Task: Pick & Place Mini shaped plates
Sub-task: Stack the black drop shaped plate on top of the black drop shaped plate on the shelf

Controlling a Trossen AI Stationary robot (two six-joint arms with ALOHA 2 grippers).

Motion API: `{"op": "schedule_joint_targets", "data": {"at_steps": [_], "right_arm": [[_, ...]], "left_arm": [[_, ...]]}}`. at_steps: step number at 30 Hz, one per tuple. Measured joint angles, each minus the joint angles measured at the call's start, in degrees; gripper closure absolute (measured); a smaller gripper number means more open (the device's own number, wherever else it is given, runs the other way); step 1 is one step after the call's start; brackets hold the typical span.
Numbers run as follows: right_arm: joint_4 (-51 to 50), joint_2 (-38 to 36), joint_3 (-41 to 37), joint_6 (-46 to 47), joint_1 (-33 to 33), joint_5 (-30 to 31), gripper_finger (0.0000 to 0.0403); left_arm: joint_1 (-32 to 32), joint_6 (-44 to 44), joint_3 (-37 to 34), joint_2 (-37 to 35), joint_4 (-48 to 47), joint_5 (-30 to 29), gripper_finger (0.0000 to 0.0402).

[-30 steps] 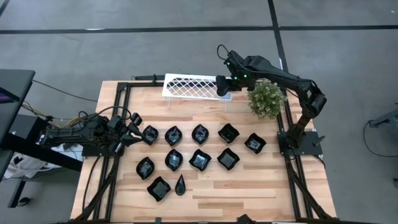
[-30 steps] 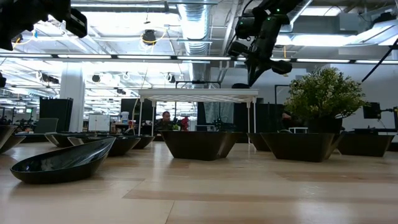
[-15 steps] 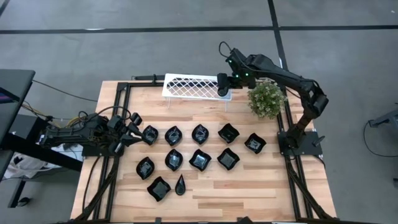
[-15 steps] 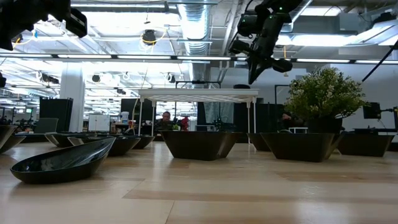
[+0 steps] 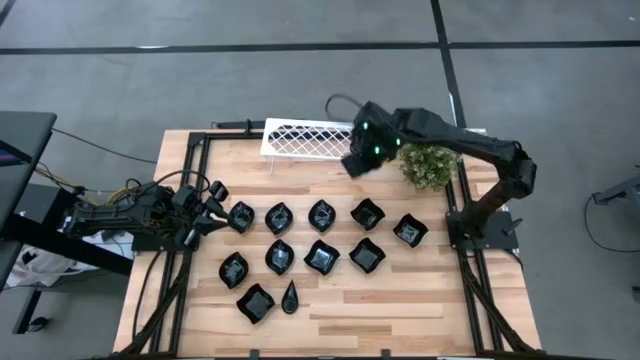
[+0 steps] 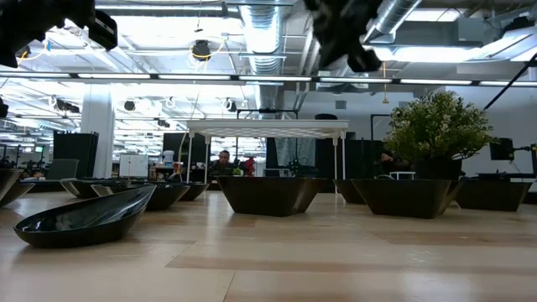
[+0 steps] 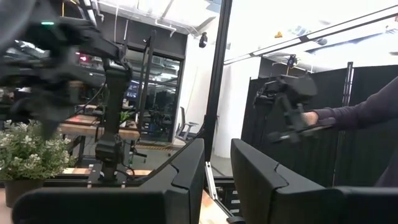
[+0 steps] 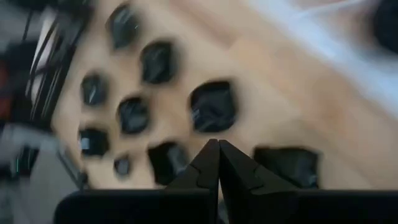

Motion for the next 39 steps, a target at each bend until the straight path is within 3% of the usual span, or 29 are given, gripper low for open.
{"op": "schedule_joint_targets", "data": {"at_steps": [10,13,17,22,33,39], "right_arm": [[8.77,-0.93,0.05,1.07,21.99,1.19,0.0402],[12.92,-0.33,-0.02,3.06,26.72,6.08,0.0402],[18.37,-0.23,0.0,4.05,31.63,12.18,0.0402],[17.33,-0.51,0.02,3.67,35.84,20.99,0.0401],[5.9,-9.91,0.0,0.69,40.6,36.2,0.0402],[5.57,-17.56,-1.26,-6.94,40.59,38.35,0.0402]], "left_arm": [[0.02,-0.02,0.0,-0.01,0.09,0.0,0.032],[0.02,-2.68,0.0,0.0,0.88,0.0,0.032],[-0.09,-13.8,0.02,0.14,3.45,0.25,0.032],[-2.37,-14.88,1.5,2.12,3.81,2.36,0.032],[-9.94,-9.01,14.83,20.09,2.51,5.12,0.032],[-12.81,-5.93,22.79,32.59,0.94,5.09,0.032]]}}
